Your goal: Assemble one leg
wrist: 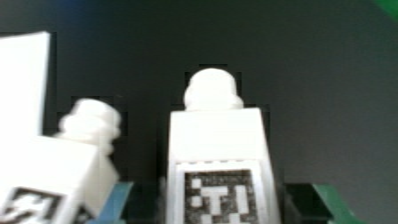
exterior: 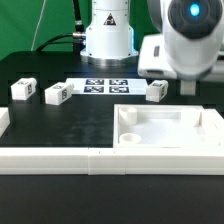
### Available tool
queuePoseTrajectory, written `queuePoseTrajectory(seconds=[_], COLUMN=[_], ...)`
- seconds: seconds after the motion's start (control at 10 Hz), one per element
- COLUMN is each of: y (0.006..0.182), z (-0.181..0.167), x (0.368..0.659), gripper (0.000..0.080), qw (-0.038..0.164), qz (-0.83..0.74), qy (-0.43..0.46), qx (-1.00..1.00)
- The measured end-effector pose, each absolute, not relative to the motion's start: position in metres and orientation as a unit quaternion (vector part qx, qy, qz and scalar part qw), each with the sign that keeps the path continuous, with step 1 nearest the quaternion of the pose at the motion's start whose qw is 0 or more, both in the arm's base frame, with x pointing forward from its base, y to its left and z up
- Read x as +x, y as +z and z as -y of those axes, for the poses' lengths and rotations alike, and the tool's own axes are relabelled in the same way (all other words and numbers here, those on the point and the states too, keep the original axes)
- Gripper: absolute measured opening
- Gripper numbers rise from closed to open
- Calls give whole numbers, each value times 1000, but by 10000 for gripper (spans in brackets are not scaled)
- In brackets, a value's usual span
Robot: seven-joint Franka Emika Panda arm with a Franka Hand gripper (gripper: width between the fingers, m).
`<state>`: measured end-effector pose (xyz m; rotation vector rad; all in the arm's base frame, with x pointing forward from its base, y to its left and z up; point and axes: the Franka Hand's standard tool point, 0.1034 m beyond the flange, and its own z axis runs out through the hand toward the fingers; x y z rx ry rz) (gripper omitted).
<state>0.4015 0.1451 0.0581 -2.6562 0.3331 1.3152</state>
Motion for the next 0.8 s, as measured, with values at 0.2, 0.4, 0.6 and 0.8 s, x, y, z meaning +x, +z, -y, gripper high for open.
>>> queuePoseTrajectory(seconds=[0.2,0.4,0.6,0.8], y=[76,72,67,71], z=[-143,-143,-147,-147], x=[407,408,423,419], gripper=[290,290,290,290], qw=[82,82,83,77], qz=[-109,-111,-118,-117], qy=[424,416,339,270], qx=[-895,-899,-930,-953])
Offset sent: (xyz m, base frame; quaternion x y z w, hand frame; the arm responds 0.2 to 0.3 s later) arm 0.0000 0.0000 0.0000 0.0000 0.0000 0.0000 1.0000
